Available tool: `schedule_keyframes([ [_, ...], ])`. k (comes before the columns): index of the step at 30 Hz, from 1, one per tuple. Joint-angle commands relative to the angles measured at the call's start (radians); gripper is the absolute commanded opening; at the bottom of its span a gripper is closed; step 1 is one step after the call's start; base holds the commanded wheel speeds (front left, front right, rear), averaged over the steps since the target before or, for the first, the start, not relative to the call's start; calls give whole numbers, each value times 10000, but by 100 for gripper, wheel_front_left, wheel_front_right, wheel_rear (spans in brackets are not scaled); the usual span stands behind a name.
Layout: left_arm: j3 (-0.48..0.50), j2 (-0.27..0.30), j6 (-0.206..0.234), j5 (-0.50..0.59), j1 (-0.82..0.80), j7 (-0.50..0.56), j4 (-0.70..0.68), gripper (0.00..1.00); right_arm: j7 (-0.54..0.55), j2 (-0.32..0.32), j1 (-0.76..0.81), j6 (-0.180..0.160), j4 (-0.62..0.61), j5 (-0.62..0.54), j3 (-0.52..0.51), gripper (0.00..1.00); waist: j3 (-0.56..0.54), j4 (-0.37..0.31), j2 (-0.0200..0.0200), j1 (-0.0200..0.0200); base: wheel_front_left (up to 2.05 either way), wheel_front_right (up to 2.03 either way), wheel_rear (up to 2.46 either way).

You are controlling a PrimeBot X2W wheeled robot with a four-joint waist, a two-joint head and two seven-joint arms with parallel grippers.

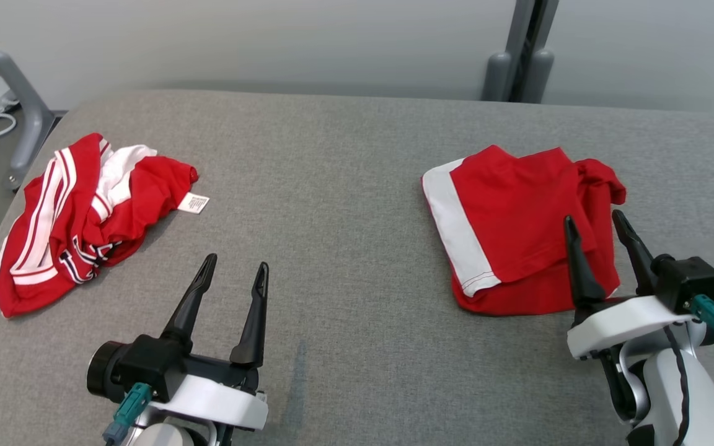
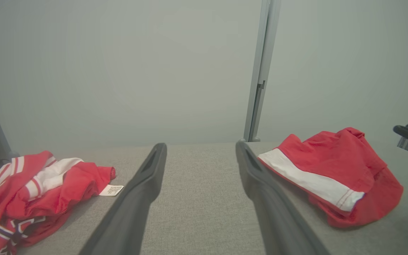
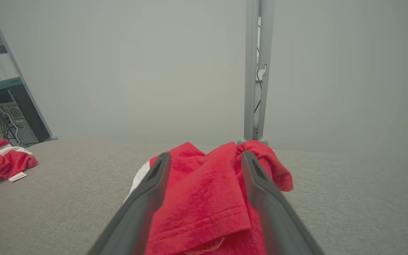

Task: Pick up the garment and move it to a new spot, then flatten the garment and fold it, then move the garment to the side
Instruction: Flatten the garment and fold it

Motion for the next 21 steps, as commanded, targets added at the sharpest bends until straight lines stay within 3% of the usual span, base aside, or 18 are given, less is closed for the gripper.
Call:
schedule_keyframes([
  [1,-20,37,-37,1,-226,-17,17,100,-27,-74,-180,1,187,31,-86,100,189,165,0,0,0,0,0],
  [21,-74,38,14,-76,-747,-17,-227,100,-27,-462,-1384,1,2486,597,-532,100,913,678,0,0,0,0,0],
])
